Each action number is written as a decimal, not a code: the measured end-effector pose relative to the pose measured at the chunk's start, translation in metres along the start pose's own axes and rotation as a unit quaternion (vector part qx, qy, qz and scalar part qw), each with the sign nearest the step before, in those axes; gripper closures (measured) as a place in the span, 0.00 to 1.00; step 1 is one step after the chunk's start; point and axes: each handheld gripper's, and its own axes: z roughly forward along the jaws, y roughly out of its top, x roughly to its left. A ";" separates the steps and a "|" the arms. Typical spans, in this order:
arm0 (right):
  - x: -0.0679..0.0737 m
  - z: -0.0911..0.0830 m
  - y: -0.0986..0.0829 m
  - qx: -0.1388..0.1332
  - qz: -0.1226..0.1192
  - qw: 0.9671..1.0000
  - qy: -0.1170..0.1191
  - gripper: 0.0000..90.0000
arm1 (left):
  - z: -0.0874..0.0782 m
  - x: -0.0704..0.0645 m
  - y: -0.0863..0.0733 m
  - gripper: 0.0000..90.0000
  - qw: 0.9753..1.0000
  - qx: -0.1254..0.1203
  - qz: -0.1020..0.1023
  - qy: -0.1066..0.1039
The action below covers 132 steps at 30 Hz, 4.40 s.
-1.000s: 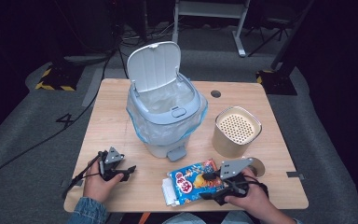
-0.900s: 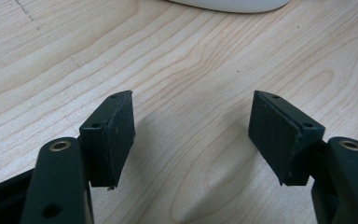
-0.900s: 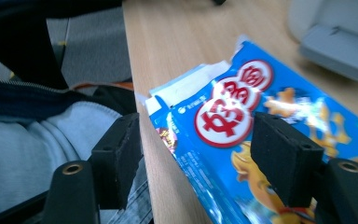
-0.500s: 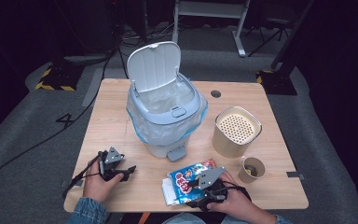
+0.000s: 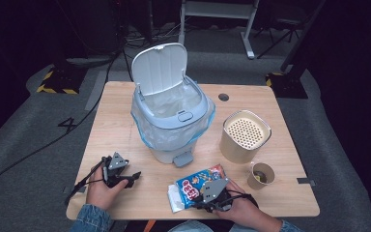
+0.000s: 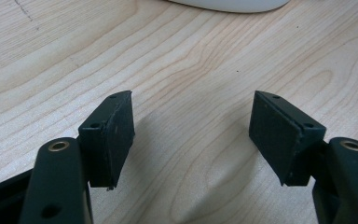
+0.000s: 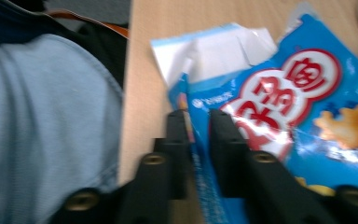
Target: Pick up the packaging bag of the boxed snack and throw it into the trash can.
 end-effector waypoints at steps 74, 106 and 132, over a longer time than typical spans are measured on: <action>-0.064 -0.240 0.094 -0.338 0.068 0.939 0.007 1.00 | 0.002 0.003 0.002 0.35 1.000 0.000 0.002 -0.001; -0.141 -0.234 0.215 -0.381 0.023 0.923 -0.052 1.00 | 0.001 0.003 0.002 0.35 1.000 0.001 0.006 0.000; -0.186 -0.152 0.232 -0.371 0.046 0.927 -0.041 0.99 | 0.001 0.002 0.002 0.35 1.000 0.000 0.002 0.000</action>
